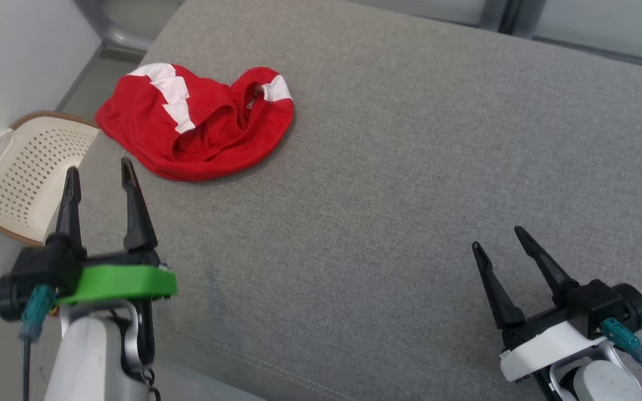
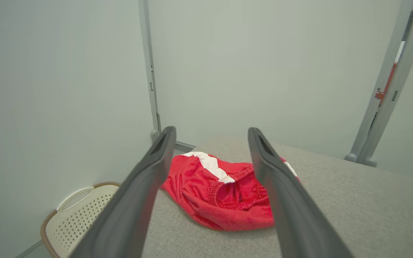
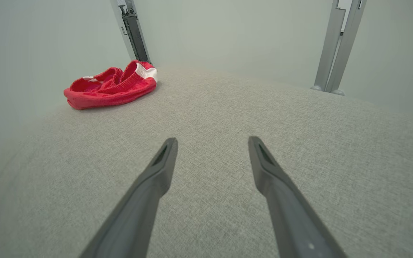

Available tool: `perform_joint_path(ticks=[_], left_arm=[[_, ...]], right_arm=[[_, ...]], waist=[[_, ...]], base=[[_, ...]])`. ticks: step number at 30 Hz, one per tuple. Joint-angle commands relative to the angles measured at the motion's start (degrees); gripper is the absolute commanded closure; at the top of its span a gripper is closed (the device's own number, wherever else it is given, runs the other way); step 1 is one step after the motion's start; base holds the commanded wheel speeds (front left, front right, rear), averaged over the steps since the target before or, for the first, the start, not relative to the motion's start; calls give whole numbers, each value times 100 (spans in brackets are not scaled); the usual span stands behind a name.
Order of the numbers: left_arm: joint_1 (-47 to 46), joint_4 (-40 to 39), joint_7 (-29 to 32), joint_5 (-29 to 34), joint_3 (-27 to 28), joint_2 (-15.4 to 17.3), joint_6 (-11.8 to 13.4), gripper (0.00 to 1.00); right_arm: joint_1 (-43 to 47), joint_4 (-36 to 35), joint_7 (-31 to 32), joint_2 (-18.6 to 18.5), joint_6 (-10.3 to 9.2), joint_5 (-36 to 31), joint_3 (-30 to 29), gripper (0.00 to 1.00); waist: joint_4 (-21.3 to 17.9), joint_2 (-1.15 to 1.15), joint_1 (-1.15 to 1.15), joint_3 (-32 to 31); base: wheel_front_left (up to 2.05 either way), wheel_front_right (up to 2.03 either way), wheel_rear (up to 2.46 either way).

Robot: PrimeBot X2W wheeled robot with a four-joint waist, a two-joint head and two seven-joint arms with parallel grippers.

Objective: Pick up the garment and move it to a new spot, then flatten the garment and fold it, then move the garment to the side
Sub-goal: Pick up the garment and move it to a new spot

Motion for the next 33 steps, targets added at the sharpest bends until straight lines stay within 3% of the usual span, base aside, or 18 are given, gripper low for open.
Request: perform_joint_path(ticks=[1,6,11,15,21,29,30,31,33], left_arm=[[-461,391,4,73,19,79,-82,0],[-2061,1917,319,-258,223,407,-351,0],[-3287,3463,1455,-627,430,648,-355,0],[-4005,4438,2252,-1141,761,647,-332,0],[-4571,5337,2550,-1622,1078,605,-335,0],[-4724,6260,2721,-1663,1045,650,-340,0],[-4723,6317,2690,-1669,1044,649,-367,11],[-4720,6371,2610,-1648,1026,677,-393,100],[-4692,6399,2321,-1541,960,768,-391,100]], right_arm=[[-132,-25,-16,-109,-9,-29,9,0],[-404,-52,-16,-400,-10,-9,118,0],[-631,-114,-17,-583,-9,-2,109,0],[-732,-109,-17,-676,-9,16,123,0],[-820,-68,-9,-754,-10,47,124,0],[-931,16,5,-787,-15,44,112,0],[-944,24,5,-782,-16,36,100,0],[-951,34,5,-771,-16,32,97,0],[-955,74,5,-740,-16,39,119,0]], waist=[[-242,0,0,646],[-412,0,0,935],[-566,0,0,1183],[-669,0,0,1400],[-801,0,0,1707],[-957,0,0,1874],[-969,0,0,1876],[-986,0,0,1866],[-1013,0,0,1808]], base=[[0,0,0],[0,0,0],[0,0,0],[0,0,0],[0,0,0],[0,0,0],[0,0,0],[0,0,0],[0,0,0]])
